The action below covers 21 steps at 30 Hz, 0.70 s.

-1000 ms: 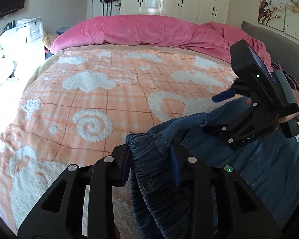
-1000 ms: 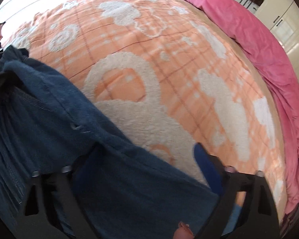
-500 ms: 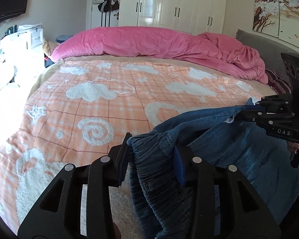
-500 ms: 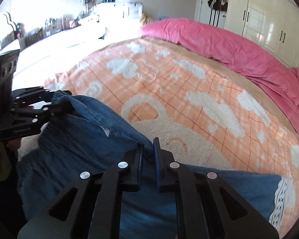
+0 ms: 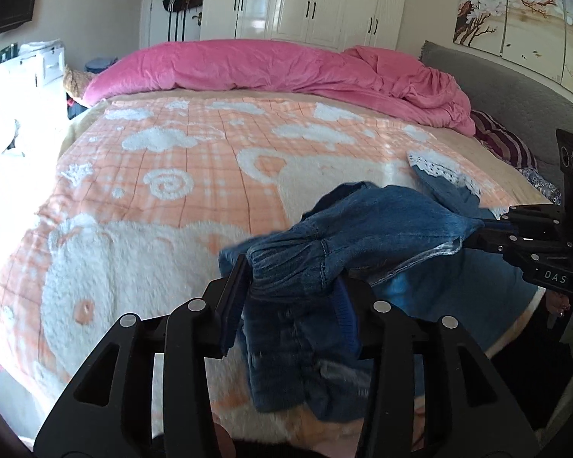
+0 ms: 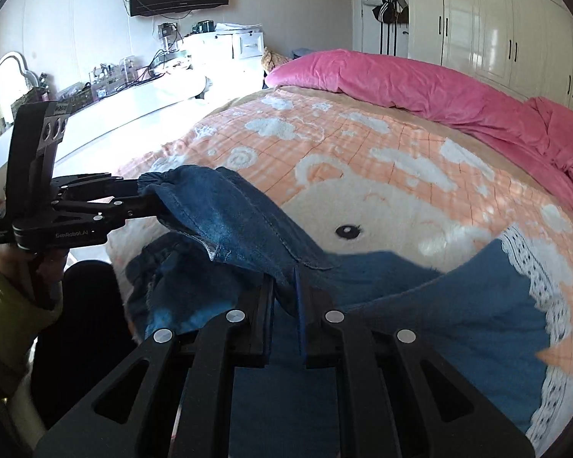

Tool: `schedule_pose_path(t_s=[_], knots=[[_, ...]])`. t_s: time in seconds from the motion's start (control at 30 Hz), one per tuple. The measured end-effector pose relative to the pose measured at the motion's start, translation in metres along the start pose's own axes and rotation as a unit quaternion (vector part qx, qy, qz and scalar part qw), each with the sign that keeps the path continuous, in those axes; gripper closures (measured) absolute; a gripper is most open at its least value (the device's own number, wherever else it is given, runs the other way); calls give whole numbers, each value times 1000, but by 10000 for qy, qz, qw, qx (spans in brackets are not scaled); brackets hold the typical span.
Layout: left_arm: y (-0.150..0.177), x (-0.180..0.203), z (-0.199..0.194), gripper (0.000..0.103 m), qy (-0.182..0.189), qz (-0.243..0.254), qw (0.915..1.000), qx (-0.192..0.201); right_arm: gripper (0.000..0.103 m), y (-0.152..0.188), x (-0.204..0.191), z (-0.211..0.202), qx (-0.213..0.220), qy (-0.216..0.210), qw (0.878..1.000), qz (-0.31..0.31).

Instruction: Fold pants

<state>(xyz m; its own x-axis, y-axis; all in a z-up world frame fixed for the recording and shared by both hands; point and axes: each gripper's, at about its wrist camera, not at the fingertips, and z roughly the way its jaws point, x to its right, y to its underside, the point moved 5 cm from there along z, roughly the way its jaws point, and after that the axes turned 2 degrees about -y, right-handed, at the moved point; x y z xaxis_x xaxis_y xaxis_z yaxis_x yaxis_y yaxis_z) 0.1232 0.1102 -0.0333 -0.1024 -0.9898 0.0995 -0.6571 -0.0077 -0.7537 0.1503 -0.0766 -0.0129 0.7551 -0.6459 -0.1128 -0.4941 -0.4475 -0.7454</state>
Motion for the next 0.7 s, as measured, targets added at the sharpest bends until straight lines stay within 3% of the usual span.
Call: schedule_pose_path(t_s=[0.17, 0.3, 0.37, 0.63, 0.7], knots=[[43, 1, 7, 65, -34, -180, 9975, -687, 93, 47, -26, 7, -359, -108, 9992, 133], [56, -4, 2, 65, 50, -376, 9962, -788, 93, 61, -43, 9, -481, -65, 9988, -43], [61, -8, 2, 65, -91, -443, 9950, -888, 91, 61, -48, 5, -453, -49, 9989, -80], [54, -19, -35, 65, -325, -693, 9956, -548, 91, 74, -49, 3, -518, -152, 9985, -45], [43, -12, -42, 65, -181, -723, 9963, -430, 91, 78, -56, 4, -515, -256, 9983, -67]])
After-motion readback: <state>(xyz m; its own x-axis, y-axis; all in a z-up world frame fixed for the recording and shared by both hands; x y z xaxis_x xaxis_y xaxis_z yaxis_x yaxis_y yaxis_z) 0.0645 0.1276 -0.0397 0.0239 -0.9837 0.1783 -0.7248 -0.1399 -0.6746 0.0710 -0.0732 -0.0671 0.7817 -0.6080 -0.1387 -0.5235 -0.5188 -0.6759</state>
